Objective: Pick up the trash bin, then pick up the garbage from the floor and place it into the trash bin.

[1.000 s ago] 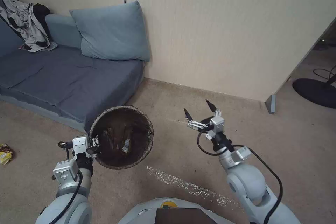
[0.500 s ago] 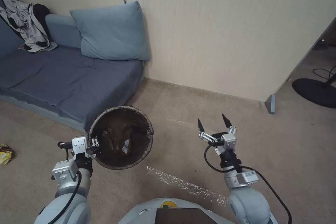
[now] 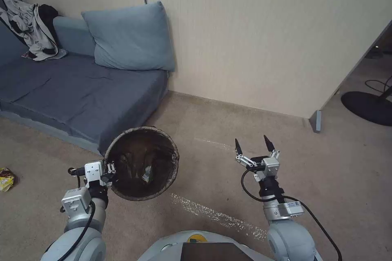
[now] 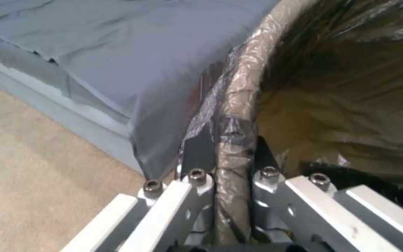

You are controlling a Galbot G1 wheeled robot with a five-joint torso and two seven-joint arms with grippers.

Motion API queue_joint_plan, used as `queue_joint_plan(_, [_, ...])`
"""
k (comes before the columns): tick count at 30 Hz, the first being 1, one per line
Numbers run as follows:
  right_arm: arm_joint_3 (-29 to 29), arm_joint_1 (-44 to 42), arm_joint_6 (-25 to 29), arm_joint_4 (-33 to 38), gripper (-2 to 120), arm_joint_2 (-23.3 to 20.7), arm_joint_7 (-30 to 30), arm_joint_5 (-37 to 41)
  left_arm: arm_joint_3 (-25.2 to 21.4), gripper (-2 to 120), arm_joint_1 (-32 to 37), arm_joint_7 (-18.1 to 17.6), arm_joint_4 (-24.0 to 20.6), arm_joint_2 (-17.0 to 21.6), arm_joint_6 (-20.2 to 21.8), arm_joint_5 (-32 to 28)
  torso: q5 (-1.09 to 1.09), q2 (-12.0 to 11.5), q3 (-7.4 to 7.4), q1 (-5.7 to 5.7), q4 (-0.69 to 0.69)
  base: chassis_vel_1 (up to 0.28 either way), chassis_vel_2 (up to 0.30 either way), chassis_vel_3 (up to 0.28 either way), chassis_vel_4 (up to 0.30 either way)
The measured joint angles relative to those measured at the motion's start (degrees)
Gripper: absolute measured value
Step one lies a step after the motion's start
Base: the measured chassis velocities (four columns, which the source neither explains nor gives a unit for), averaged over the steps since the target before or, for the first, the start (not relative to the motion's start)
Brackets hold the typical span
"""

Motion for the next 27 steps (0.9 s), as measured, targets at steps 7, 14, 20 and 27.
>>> queue_joint_plan(7, [0.1, 0.2, -0.5, -0.1, 100, -0.2, 0.0, 0.2, 0.0, 3, 0.0, 0.1, 0.0, 0.2, 0.0, 0.0, 0.00, 0.0, 0.00, 0.00, 0.00, 0.000, 0.000, 0.000, 0.000])
queue_joint_plan(14, [0.3, 0.6, -1.0, -0.2, 100, -0.5, 0.0, 0.5, 0.0, 3, -0.1, 0.1, 0.0, 0.2, 0.0, 0.0, 0.00, 0.0, 0.00, 0.00, 0.01, 0.059, 0.053, 0.060, 0.056])
queue_joint_plan(20, [0.2, 0.7, -1.3, -0.2, 100, -0.6, 0.0, 0.7, 0.0, 3, -0.2, 0.1, 0.0, 0.2, 0.0, 0.1, 0.00, 0.0, 0.00, 0.00, -0.01, 0.065, 0.069, 0.068, 0.056])
queue_joint_plan(27, [0.1, 0.6, -1.5, -0.2, 100, -0.6, 0.0, 0.8, 0.0, 3, -0.1, 0.1, 0.0, 0.2, 0.0, 0.2, 0.00, 0.0, 0.00, 0.00, 0.00, 0.077, 0.072, 0.077, 0.075])
